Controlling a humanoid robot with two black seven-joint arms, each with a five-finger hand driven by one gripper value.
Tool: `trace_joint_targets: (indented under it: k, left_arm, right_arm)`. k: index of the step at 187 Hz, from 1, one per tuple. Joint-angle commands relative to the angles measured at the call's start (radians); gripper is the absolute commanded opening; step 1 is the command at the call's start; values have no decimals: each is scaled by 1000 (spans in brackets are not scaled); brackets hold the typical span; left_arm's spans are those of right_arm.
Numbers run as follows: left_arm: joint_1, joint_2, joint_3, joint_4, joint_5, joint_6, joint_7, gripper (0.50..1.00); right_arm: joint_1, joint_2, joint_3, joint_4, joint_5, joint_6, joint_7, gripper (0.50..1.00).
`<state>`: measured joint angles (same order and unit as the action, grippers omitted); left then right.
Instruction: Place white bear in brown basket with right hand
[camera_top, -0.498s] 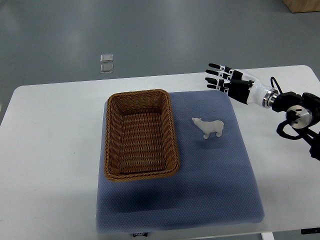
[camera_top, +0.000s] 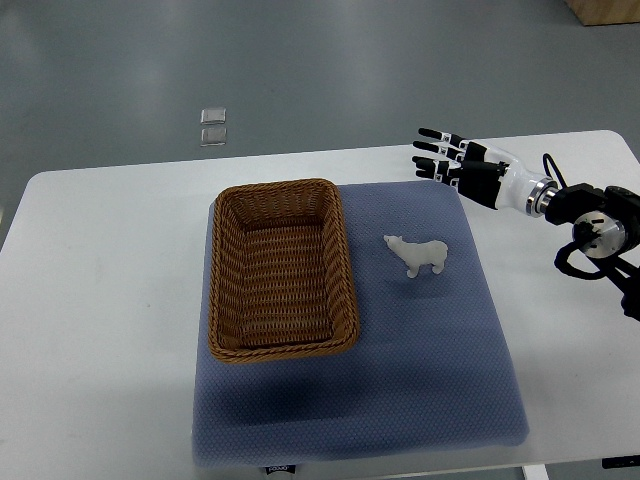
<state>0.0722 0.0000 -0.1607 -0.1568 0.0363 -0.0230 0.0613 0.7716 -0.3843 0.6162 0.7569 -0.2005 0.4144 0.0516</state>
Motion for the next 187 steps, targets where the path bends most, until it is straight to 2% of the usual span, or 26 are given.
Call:
trace_joint_targets:
  k: [1,57,121,137,154,169,187]
  left_arm:
    - [-6,0,1,8,-1,2,0,1000]
    - [-11,0,1,6,-1,8,0,1000]
    - [-11,0,3,6,1,8,0,1000]
    - [-11,0,3,6,1,8,0,1000]
    - [-11,0,3,8,-1,8,0,1000]
    - [-11,0,3,8,1,8,0,1000]
    - [-11,0,3,8,-1,8,0,1000]
  right_arm:
    - [3,-1,2,2,-28,0,2,928]
    - [5,-1,4,4,-131,1,7,928]
    - [6,-13,2,4,-332,3,65,928]
    - [8,-16,-7,7,-373,18,91,928]
    - [5,-45,-12,39,-519,52,151,928]
    - [2,-71,-10,59,-634,52,197,928]
    - [5,-77,-13,76,-714,55,215,928]
